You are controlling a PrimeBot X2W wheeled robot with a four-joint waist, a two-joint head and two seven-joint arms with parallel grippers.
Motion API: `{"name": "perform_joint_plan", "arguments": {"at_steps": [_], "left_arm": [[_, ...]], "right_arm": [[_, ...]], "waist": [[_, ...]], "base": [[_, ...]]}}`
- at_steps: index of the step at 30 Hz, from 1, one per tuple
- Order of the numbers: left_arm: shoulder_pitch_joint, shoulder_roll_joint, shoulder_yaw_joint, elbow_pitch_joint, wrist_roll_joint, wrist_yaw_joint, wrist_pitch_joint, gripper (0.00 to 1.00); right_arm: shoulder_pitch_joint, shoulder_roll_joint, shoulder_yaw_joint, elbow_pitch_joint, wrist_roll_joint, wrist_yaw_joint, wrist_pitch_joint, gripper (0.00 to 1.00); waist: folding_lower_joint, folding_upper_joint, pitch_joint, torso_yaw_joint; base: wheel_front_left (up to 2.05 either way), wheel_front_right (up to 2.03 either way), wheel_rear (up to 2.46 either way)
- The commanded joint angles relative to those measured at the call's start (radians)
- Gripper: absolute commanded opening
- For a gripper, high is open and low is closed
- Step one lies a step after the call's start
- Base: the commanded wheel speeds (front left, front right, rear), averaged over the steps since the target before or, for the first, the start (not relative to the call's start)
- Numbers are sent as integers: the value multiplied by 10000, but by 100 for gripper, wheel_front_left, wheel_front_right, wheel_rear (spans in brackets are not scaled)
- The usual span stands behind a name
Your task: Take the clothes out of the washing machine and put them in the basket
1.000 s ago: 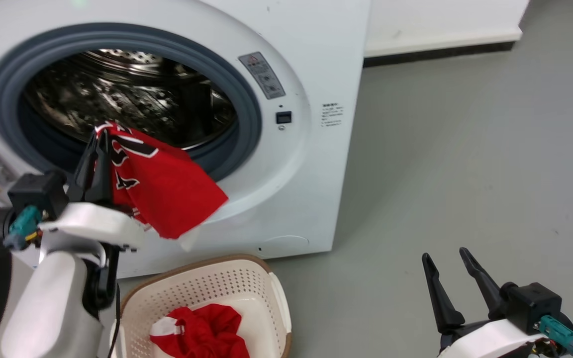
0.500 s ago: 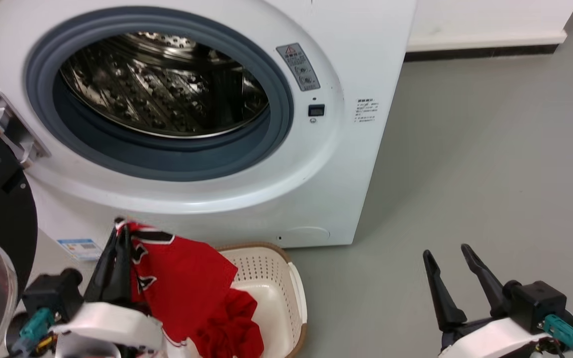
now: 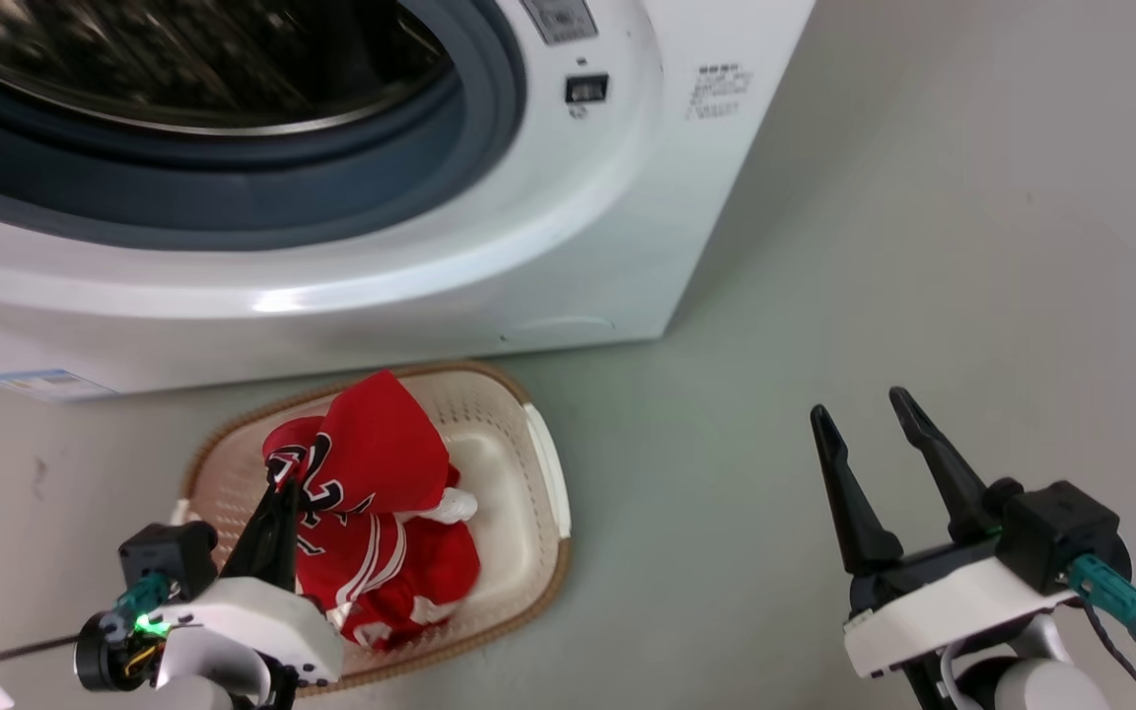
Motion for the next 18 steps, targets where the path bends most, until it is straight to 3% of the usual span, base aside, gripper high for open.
{"name": "perform_joint_plan", "arguments": {"at_steps": [1,10,18], "left_arm": [[-244,15,-31,146,52,-79,-28,0],[-2266,24,-312,3830,112,-675,153,0],[-3875,141,-439,6196,150,-969,407,0]], "right_arm": [[-187,3,45,17,53,-3,-57,100],[-849,5,494,289,360,-3,-570,100],[-1208,8,805,671,607,-3,-958,100]], "waist": [[-2,-1,873,-550],[-2,-1,2575,-1426],[-2,-1,3284,-1904]], "base": [[0,0,0],[0,0,0],[0,0,0]]}}
